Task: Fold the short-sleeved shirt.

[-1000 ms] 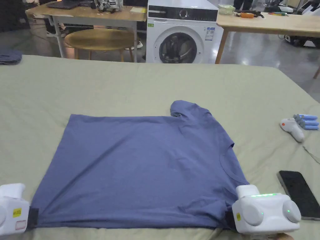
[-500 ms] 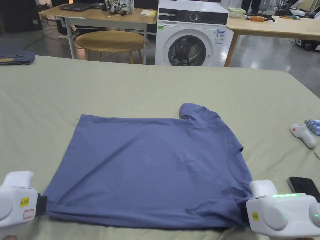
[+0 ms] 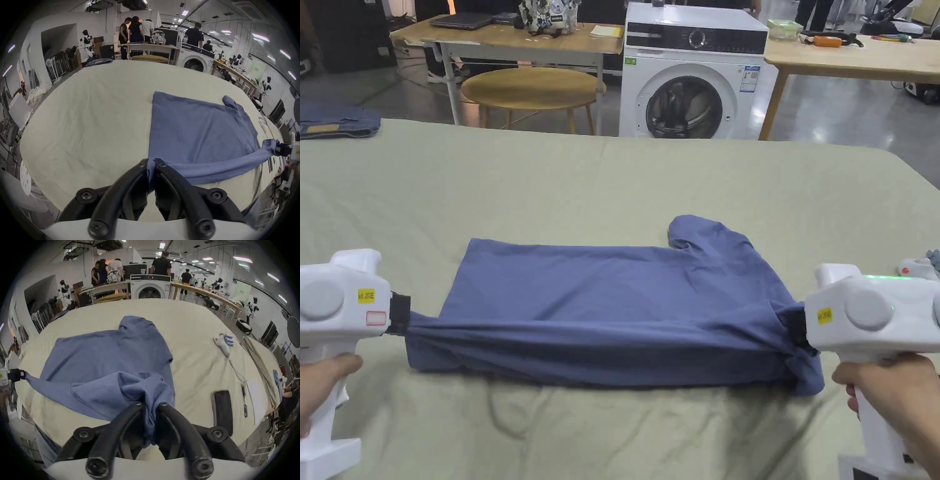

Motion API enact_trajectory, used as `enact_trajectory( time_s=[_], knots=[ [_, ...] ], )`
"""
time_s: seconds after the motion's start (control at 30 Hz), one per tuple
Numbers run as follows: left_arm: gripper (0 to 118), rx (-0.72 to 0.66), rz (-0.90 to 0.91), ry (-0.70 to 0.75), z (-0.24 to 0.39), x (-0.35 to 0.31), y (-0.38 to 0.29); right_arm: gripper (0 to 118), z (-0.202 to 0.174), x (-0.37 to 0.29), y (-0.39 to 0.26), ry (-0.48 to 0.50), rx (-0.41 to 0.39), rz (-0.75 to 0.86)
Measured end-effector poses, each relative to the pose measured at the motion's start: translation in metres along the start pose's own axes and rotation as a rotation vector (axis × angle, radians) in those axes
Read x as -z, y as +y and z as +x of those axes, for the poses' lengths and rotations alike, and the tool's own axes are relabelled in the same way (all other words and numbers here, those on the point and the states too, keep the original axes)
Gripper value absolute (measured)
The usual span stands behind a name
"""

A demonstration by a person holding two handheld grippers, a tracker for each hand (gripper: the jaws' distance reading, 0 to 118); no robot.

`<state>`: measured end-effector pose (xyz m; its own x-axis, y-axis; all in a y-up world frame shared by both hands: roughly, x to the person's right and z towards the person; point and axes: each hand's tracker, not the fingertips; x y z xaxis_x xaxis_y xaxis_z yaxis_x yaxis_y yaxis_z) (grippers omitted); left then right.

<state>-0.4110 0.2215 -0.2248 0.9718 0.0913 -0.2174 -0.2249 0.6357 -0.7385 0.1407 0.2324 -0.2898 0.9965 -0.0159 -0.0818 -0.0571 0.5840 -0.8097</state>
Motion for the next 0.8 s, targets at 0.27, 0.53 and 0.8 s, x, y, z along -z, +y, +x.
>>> enact_trajectory(
  time_s=[0.27, 0.53, 0.8],
  knots=[
    [1, -0.041, -0.092, -0.007, 0.003, 0.071, 0.032, 9, 0.011, 0.084, 0.044, 0.045, 0.018, -0.168],
    [1, -0.013, -0.134, 0.015, 0.016, 0.106, 0.035, 13, 0.01, 0.122, 0.049, -0.008, -0.039, -0.128],
    [37, 0.019, -0.078, 0.033, 0.022, 0.088, 0.027, 50, -0.006, 0.089, 0.038, -0.086, -0.125, 0.054]
  ],
)
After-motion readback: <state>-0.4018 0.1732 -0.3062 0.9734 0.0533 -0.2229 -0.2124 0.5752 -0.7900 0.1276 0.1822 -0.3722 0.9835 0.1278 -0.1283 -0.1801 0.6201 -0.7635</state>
